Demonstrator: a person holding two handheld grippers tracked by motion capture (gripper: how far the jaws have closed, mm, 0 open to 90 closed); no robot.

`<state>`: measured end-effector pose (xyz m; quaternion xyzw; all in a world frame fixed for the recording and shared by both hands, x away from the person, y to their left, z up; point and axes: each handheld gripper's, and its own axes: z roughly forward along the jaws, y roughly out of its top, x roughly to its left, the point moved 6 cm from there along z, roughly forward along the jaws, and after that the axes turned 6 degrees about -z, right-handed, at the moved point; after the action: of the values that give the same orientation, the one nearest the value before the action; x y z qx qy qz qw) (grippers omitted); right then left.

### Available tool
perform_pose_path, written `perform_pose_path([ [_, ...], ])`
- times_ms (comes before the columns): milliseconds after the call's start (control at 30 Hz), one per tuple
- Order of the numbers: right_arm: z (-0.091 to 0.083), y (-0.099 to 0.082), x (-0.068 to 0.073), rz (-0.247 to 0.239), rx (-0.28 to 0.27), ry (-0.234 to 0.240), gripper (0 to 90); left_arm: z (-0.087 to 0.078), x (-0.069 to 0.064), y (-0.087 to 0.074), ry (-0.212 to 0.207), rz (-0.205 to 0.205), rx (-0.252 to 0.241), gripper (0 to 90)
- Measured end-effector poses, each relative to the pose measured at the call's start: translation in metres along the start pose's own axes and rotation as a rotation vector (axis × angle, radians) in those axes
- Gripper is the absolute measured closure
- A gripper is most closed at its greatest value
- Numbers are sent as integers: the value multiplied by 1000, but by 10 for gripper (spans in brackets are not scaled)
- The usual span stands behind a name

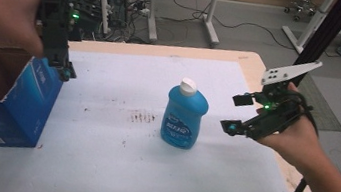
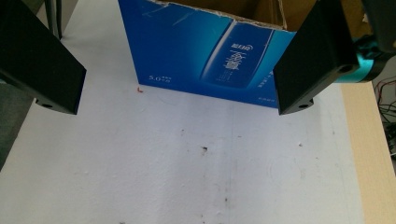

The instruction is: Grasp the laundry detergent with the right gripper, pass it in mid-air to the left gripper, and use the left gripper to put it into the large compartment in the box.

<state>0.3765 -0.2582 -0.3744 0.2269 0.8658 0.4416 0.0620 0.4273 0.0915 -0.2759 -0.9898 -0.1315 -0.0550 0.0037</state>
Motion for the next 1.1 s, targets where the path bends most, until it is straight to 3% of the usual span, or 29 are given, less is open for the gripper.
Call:
perform_pose_path([
  [300, 28, -13, 5, -5, -4, 39, 21, 3, -1, 2, -1, 4, 3, 23],
  [667, 57, -15, 14, -35, -3, 86, 22, 6, -4, 2, -6, 8, -10, 23],
  [833, 67, -16, 15, -41, 9, 84, 22, 6, -4, -1, -2, 4, -12, 23],
  [1100, 79, -15, 12, -36, -22, 74, 22, 6, -4, -5, -5, 1, -12, 23],
])
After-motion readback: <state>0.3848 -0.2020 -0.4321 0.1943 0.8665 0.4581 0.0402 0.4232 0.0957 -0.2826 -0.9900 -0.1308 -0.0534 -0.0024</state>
